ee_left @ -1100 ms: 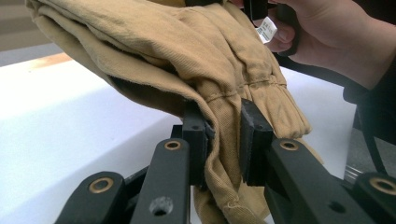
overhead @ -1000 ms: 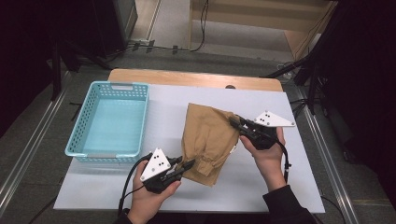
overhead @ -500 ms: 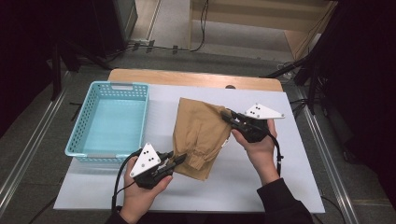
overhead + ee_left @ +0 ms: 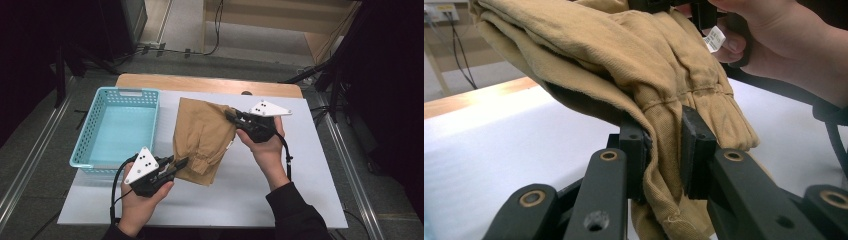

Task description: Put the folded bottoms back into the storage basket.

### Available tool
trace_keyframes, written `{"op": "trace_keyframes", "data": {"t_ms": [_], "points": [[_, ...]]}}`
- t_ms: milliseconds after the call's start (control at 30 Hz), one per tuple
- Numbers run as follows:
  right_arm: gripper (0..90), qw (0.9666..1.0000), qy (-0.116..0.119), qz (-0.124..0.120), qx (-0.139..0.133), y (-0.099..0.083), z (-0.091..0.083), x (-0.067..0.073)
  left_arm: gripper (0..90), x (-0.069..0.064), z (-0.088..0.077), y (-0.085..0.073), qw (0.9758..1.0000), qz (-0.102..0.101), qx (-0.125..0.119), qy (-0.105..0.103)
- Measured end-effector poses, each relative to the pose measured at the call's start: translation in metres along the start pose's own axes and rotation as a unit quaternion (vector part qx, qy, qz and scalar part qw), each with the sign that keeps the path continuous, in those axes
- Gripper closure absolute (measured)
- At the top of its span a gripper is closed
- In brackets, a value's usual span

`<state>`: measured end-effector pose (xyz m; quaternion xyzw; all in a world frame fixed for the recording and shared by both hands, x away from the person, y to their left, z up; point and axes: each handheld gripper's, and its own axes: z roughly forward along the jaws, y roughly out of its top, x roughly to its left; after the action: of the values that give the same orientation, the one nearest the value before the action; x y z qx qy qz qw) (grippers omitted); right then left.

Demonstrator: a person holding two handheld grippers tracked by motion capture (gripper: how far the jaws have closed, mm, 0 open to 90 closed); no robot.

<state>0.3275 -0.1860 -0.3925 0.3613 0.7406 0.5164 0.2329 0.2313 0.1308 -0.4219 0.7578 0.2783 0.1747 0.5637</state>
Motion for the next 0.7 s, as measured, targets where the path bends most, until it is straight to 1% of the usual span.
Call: {"op": "trace_keyframes", "data": {"t_ms": [233,533,700], "points": [[76.7,0.9999,0.002,-0.016,0.003,0.009,0.013,0.005,75.5,0.009,-0.006,0.003,1.0000,0.000,-0.001,0.009],[76.8,0.9997,0.010,-0.022,0.007,0.018,0.030,0.010,75.4,0.021,-0.014,0.004,0.9998,-0.007,0.000,0.018],[76.7,0.9994,0.014,-0.031,0.009,0.024,0.040,0.013,75.5,0.028,-0.019,0.004,0.9996,-0.010,-0.003,0.028]]}}
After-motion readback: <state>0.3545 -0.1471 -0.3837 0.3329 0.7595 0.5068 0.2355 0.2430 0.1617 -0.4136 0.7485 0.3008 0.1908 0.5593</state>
